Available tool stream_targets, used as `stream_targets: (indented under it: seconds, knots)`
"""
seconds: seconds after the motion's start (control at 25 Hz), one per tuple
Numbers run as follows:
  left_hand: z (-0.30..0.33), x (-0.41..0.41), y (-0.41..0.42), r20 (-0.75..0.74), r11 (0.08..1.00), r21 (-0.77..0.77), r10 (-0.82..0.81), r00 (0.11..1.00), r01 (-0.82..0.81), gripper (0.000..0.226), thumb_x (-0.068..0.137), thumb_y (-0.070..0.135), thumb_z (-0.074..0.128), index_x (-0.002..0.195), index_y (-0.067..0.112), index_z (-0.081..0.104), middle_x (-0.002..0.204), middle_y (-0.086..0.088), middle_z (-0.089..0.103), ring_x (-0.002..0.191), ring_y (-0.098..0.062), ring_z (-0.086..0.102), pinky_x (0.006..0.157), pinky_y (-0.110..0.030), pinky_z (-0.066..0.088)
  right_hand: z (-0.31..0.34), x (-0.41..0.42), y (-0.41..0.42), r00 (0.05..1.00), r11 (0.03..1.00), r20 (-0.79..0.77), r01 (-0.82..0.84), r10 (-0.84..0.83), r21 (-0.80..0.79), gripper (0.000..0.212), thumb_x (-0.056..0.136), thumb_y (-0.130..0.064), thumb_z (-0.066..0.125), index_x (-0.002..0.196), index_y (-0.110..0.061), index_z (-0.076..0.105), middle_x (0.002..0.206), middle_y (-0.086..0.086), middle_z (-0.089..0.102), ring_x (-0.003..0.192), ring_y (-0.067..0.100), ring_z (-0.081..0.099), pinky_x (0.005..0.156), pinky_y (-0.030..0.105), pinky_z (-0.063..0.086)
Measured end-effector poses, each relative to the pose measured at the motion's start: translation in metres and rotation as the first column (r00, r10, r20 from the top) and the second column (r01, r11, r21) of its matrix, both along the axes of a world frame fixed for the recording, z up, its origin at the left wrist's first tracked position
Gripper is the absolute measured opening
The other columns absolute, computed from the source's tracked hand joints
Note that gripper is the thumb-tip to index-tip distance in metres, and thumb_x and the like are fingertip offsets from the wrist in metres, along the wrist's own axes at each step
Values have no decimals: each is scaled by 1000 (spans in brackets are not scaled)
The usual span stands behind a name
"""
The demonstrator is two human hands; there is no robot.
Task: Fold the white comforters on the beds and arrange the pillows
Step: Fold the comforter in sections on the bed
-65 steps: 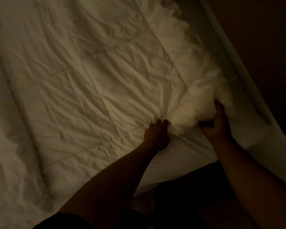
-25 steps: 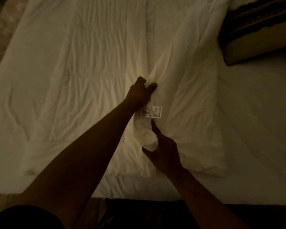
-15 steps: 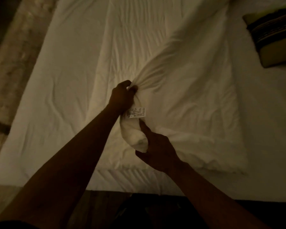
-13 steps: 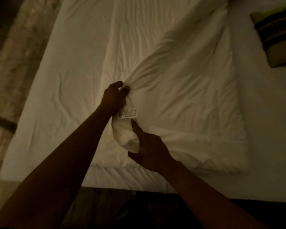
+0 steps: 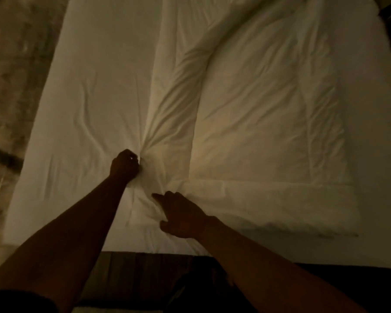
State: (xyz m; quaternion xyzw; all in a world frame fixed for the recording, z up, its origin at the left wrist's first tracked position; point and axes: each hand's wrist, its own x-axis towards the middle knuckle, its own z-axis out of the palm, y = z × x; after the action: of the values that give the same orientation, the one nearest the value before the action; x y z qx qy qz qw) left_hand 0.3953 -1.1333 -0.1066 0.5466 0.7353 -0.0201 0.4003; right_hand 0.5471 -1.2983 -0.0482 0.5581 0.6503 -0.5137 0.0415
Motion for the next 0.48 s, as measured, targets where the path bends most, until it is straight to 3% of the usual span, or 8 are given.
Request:
stream_targets:
  seconds: [0.08, 0.24, 0.32, 0.48]
  knots:
    - [-9, 10, -24, -21, 998, -25, 51, 998, -51, 53, 103, 44, 36, 125, 0, 54, 128, -24, 58, 117, -40, 56, 100, -42, 42, -22, 24, -15, 993, 993, 29, 111, -112, 25, 68, 97, -32, 52, 156, -19, 19, 156, 13, 26, 142, 30, 27, 119, 42, 24]
    - [1, 18, -70, 49, 993, -10, 120, 992, -120, 77, 92, 72, 31, 124, 5, 49, 112, -18, 58, 102, -38, 56, 86, -42, 41, -41, 81, -45, 907, 889, 139, 343, -397, 305, 41, 90, -28, 53, 129, -15, 55, 124, 8, 52, 114, 27, 50, 98, 43, 45]
    - [4, 13, -80, 18, 994, 17, 111, 994, -111, 80, 89, 76, 32, 118, 5, 53, 111, -18, 60, 101, -38, 57, 86, -42, 43, -44, 112, -62, 841, 860, 296, 324, -453, 393, 49, 83, -39, 50, 126, -16, 57, 121, 8, 53, 110, 30, 51, 95, 43, 45]
    - [18, -11, -68, -101, 978, 200, 88, 991, -67, 91, 87, 81, 24, 122, 4, 57, 121, -26, 61, 109, -43, 57, 96, -51, 44, -54, 171, -111, 743, 871, 480, 290, -466, 397, 75, 72, -57, 49, 137, -20, 52, 136, 8, 50, 124, 33, 46, 110, 50, 29]
